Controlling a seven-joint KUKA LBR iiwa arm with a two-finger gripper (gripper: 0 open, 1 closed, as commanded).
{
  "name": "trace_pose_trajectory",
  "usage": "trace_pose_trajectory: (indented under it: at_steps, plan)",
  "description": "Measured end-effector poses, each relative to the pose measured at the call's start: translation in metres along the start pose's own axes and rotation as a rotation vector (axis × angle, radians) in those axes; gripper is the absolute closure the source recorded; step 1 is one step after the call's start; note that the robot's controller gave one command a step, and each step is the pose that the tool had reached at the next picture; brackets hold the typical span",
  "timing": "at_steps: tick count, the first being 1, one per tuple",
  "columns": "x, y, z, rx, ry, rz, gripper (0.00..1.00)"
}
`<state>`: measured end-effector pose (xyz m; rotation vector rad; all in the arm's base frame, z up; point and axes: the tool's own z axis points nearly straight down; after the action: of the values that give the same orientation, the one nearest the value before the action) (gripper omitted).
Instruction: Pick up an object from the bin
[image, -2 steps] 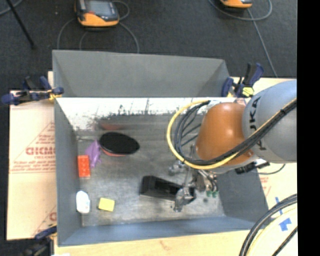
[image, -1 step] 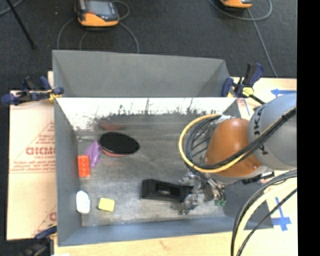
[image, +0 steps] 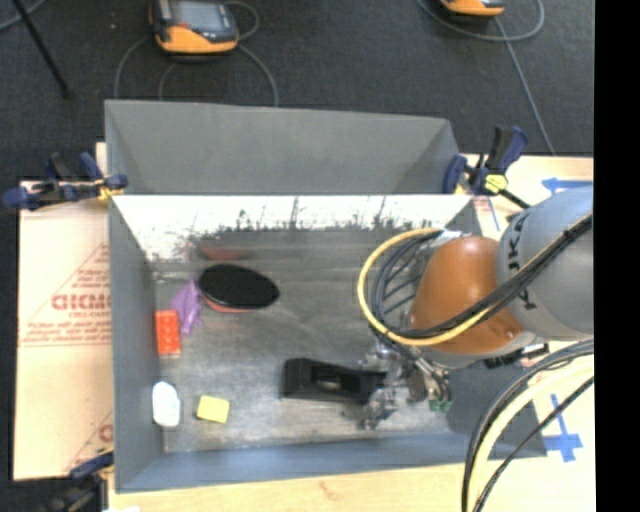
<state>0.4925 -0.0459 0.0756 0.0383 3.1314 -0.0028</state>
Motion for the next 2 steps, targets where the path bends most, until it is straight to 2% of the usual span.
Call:
trace_pose_trajectory:
  at_steps: [1, 2]
  plan:
    - [0.002, 0.007, -0.037, -0.002, 0.017, 0.009, 1.0]
    - [-0.022, 0.008, -0.105, -0.002, 0.015, 0.009, 1.0]
